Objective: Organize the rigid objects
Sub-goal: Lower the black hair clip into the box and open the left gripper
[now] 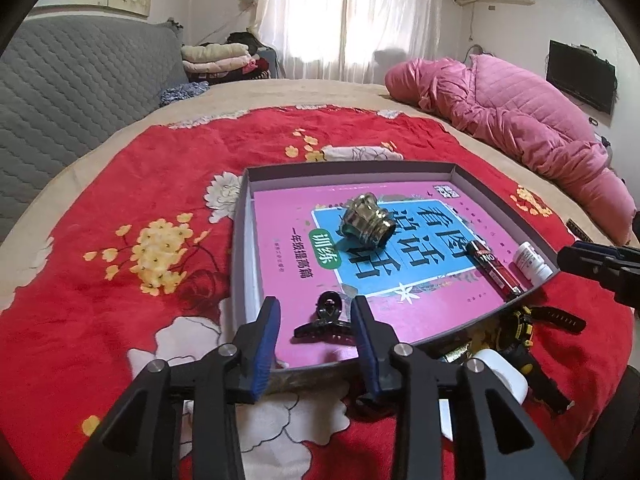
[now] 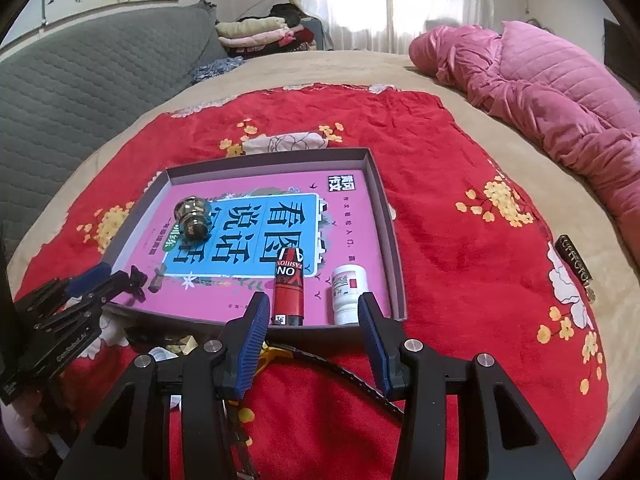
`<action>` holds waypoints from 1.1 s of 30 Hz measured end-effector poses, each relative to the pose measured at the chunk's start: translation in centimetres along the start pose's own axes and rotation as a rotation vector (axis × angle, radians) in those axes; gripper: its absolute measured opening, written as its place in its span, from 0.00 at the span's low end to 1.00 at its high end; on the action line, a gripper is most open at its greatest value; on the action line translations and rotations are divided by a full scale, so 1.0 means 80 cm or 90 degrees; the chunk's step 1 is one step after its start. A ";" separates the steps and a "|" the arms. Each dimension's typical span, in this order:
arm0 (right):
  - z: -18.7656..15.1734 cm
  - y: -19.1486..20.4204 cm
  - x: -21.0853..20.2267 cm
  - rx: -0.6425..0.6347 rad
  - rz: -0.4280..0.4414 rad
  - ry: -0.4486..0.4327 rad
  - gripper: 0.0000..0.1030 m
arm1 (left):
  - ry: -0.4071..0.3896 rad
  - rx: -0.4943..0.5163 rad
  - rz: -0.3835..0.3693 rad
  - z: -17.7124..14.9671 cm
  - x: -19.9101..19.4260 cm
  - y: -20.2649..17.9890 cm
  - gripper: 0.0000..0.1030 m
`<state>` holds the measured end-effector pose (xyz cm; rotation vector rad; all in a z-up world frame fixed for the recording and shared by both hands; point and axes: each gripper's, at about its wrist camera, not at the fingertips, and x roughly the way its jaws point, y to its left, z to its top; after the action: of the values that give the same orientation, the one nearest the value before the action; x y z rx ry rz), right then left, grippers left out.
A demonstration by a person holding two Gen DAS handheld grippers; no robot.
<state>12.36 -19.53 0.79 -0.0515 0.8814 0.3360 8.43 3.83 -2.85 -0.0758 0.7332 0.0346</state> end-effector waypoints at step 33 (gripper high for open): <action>-0.015 -0.002 -0.042 -0.004 0.036 -0.028 0.61 | -0.011 0.046 -0.001 -0.011 -0.064 -0.038 0.54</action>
<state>9.52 -20.76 2.56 -0.0249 0.8386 0.3917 4.19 0.70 0.08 -0.0066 0.7172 0.0065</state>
